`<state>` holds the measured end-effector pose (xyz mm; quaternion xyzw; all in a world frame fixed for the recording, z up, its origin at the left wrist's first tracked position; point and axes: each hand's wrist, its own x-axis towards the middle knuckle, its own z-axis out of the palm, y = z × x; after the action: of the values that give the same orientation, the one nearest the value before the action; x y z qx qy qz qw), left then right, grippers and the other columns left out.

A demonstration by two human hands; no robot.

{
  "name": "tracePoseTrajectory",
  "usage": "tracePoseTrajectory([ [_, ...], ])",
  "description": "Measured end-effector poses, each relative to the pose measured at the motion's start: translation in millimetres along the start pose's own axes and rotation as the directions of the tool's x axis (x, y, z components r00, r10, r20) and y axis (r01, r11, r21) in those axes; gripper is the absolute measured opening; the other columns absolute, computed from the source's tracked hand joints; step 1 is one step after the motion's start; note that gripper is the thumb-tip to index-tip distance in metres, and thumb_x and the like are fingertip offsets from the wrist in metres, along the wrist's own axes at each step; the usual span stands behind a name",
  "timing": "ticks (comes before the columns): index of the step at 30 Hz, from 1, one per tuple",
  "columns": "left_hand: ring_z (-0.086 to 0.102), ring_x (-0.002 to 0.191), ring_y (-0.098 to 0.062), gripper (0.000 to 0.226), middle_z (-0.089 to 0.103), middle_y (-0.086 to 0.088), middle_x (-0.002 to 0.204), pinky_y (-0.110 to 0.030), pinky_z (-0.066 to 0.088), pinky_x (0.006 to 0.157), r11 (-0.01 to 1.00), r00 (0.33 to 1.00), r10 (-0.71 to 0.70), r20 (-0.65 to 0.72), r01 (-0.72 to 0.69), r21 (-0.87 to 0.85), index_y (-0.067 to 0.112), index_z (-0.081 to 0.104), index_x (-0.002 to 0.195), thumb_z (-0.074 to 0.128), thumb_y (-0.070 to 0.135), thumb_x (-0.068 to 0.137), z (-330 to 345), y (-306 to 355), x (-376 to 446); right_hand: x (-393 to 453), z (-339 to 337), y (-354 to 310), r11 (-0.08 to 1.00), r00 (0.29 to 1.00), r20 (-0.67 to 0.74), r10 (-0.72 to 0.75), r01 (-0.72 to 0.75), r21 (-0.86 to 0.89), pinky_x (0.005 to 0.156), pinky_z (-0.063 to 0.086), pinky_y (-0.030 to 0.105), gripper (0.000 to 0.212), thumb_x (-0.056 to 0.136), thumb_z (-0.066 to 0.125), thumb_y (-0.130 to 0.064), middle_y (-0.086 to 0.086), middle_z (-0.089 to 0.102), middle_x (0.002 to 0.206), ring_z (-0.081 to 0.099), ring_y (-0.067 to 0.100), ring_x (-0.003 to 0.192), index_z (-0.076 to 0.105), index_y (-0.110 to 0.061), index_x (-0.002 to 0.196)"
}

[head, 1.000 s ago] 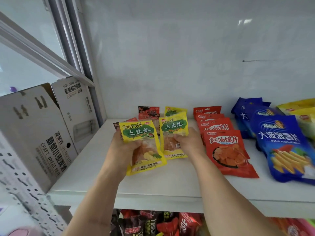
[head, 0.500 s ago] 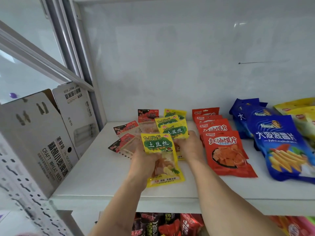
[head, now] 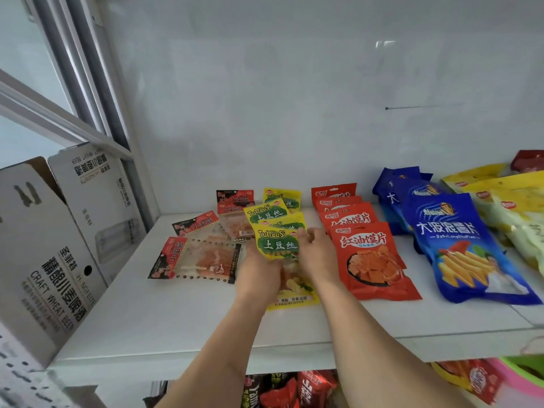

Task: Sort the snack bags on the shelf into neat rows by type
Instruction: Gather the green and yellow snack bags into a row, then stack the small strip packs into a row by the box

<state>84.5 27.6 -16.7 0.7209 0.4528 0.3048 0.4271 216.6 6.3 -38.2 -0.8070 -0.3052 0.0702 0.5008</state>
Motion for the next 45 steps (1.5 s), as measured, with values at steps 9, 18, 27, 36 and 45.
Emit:
tracePoseTrajectory([
  [9, 0.061, 0.108, -0.032, 0.049, 0.062, -0.005, 0.122, -0.045, 0.051, 0.087, 0.987, 0.997, 0.067, -0.036, -0.061, 0.15, 0.018, 0.048, 0.131, 0.06, 0.015, 0.084, 17.2, -1.6, 3.1, -1.1, -3.2, -0.7, 0.974, 0.992, 0.049, -0.114, 0.122, -0.193, 0.104, 0.037, 0.037, 0.039, 0.104, 0.041, -0.028, 0.013, 0.05, 0.138, 0.045, 0.029, 0.128, 0.052, -0.009, 0.137],
  [18, 0.048, 0.129, -0.03, 0.058, 0.046, -0.009, 0.142, -0.038, 0.041, 0.099, 0.987, 0.993, 0.07, -0.099, -0.054, 0.151, 0.009, 0.04, 0.145, 0.061, 0.025, 0.094, 2.3, 0.5, 4.5, -1.9, -9.4, -17.7, 0.921, 0.973, 0.08, -0.216, 0.23, -0.315, 0.108, 0.036, 0.04, 0.043, 0.104, 0.041, -0.031, 0.01, 0.045, 0.145, 0.04, 0.03, 0.133, 0.048, -0.01, 0.141],
  [27, 0.05, 0.127, -0.031, 0.048, 0.054, -0.009, 0.141, -0.035, 0.042, 0.095, 0.981, 0.956, -0.02, -0.292, 0.074, 0.177, 0.016, 0.052, 0.138, 0.055, 0.026, 0.091, -62.4, -30.3, 24.8, -10.3, 30.6, -65.1, 0.925, 0.931, 0.204, -0.301, 0.338, -0.175, 0.104, 0.04, 0.038, 0.039, 0.104, 0.041, -0.027, 0.012, 0.053, 0.14, 0.048, 0.03, 0.129, 0.052, -0.009, 0.137],
  [36, 0.025, 0.144, -0.028, 0.048, 0.038, -0.001, 0.157, -0.038, 0.023, 0.115, 0.827, 0.96, 0.206, -0.19, -0.067, 0.558, 0.026, 0.043, 0.148, 0.042, 0.037, 0.101, -97.1, -57.9, 65.9, -3.3, 89.1, -110.7, 0.964, 0.911, 0.361, -0.2, 0.248, -0.093, 0.079, 0.037, 0.027, 0.037, 0.107, 0.035, -0.029, 0.012, 0.063, 0.129, 0.059, 0.029, 0.115, 0.057, -0.009, 0.129],
  [45, 0.03, 0.144, -0.029, 0.05, 0.039, -0.001, 0.156, -0.044, 0.025, 0.117, 0.655, 0.946, 0.255, 0.2, -0.321, 0.685, 0.028, 0.04, 0.149, 0.033, 0.044, 0.102, -104.3, -66.5, 125.9, 22.0, 114.8, -116.0, 0.986, 0.937, 0.345, -0.057, 0.108, -0.131, 0.092, 0.04, 0.031, 0.042, 0.107, 0.033, -0.031, 0.015, 0.057, 0.136, 0.053, 0.031, 0.124, 0.055, -0.007, 0.132],
])
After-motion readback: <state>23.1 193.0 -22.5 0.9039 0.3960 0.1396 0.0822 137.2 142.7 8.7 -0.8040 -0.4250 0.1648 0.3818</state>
